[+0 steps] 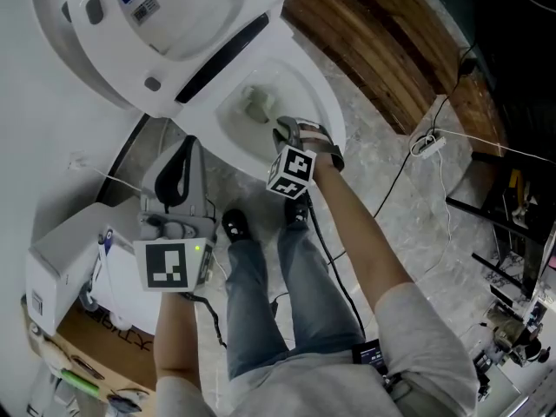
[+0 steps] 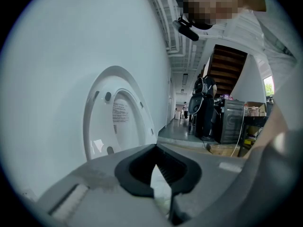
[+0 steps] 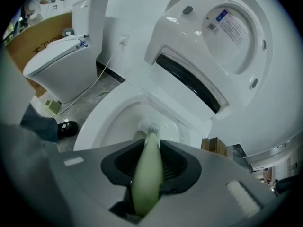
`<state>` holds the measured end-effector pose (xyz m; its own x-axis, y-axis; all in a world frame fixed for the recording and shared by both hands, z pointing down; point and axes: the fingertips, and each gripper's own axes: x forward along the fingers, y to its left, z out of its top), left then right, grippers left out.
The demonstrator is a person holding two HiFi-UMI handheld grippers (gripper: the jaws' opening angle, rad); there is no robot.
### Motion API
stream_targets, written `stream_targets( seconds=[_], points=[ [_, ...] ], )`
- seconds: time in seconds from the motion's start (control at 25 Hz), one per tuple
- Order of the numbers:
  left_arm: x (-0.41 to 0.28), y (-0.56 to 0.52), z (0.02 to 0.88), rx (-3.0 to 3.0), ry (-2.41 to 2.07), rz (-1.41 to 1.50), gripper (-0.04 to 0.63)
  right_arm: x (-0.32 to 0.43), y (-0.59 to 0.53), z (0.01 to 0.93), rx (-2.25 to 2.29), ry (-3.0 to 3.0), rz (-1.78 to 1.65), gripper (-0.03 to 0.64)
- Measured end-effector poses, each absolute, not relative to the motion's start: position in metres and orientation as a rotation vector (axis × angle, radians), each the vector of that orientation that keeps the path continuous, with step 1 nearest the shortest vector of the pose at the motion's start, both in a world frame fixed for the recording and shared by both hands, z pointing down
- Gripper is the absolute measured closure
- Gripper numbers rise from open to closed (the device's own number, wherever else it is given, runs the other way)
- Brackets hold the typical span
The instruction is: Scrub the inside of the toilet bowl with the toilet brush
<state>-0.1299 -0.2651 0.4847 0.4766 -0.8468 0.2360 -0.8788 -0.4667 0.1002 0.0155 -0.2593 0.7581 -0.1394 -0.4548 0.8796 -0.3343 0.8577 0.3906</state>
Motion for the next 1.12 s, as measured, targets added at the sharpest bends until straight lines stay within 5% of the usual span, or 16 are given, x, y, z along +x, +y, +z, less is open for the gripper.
stream_targets(
  seconds=[1.12],
  points=[
    [-0.117,-0.260,0.481,2.594,-1.349,0.201,0.591,0.029,-0.168,0.770,0.423,-1.725,-0.019,0.515]
  ],
)
